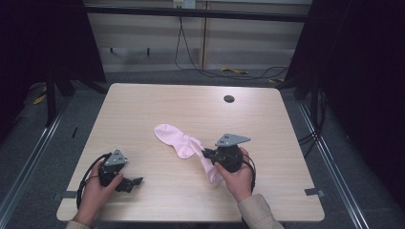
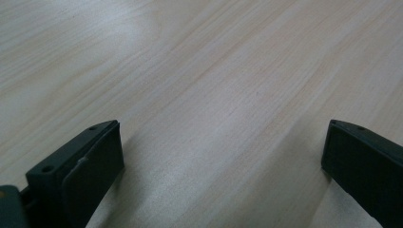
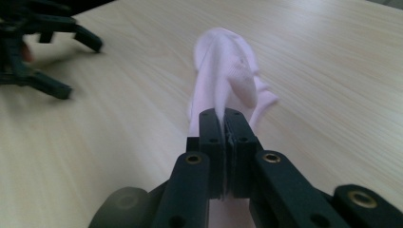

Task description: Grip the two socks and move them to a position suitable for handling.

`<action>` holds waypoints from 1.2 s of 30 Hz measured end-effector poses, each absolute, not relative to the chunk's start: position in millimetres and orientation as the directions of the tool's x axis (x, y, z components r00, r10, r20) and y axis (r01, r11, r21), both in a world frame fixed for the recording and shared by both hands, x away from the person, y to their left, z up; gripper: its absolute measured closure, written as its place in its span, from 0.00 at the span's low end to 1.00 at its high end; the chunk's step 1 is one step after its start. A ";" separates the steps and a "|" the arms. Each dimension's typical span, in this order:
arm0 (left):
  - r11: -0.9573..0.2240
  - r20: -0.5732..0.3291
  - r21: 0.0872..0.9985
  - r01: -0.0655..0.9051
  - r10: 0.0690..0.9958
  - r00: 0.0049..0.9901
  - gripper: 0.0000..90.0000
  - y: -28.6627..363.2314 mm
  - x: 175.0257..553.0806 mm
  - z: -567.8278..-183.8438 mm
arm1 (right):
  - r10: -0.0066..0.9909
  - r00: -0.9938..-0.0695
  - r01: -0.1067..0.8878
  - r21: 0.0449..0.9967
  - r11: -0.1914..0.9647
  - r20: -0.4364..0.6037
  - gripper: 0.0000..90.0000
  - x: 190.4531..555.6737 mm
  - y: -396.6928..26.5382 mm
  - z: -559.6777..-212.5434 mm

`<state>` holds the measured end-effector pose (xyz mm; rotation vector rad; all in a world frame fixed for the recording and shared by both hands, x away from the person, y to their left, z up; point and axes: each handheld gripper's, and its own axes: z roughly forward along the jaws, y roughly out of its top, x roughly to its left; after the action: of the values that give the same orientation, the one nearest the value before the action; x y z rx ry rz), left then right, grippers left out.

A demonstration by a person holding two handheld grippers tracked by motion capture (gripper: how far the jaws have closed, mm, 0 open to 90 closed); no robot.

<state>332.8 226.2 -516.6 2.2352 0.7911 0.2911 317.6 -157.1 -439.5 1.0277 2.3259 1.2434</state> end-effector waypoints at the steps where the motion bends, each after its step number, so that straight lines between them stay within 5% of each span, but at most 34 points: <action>1: -0.540 -0.029 0.710 0.453 0.620 0.784 0.00 226.2 332.8 -516.6 | 0.699 -0.713 0.435 0.821 0.370 0.063 0.97 313.5 -150.7 -437.3; 14: -0.539 -0.031 0.711 0.452 0.618 0.786 0.00 226.3 332.9 -516.8 | 0.498 -0.863 0.367 0.778 0.509 0.081 0.96 292.7 -76.9 -462.7; 15: -0.539 -0.030 0.711 0.451 0.618 0.786 0.00 226.3 332.9 -516.7 | 0.500 -0.862 0.368 0.774 0.516 0.076 0.86 294.3 -71.7 -468.4; 17: -0.539 -0.030 0.711 0.452 0.618 0.786 0.00 226.3 333.0 -516.7 | 0.495 -0.865 0.371 0.772 0.517 0.084 0.81 295.4 -70.4 -470.6; 19: -0.538 -0.031 0.711 0.452 0.618 0.785 0.00 226.3 332.9 -516.8 | 0.499 -0.863 0.371 0.776 0.511 0.083 0.72 295.9 -71.1 -472.4; 26: -0.538 -0.031 0.711 0.452 0.618 0.786 0.00 226.3 332.9 -516.8 | 0.582 -0.812 0.396 0.779 0.486 0.049 0.73 314.1 -91.2 -471.3; 36: -0.539 -0.031 0.711 0.452 0.618 0.786 0.00 226.3 333.0 -516.7 | 0.721 -0.690 0.461 0.733 0.499 -0.057 0.87 357.9 -115.3 -490.3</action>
<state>333.0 226.3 -516.7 2.2326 0.7889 0.2886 357.9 -115.3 -490.3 0.9859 2.3903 1.0116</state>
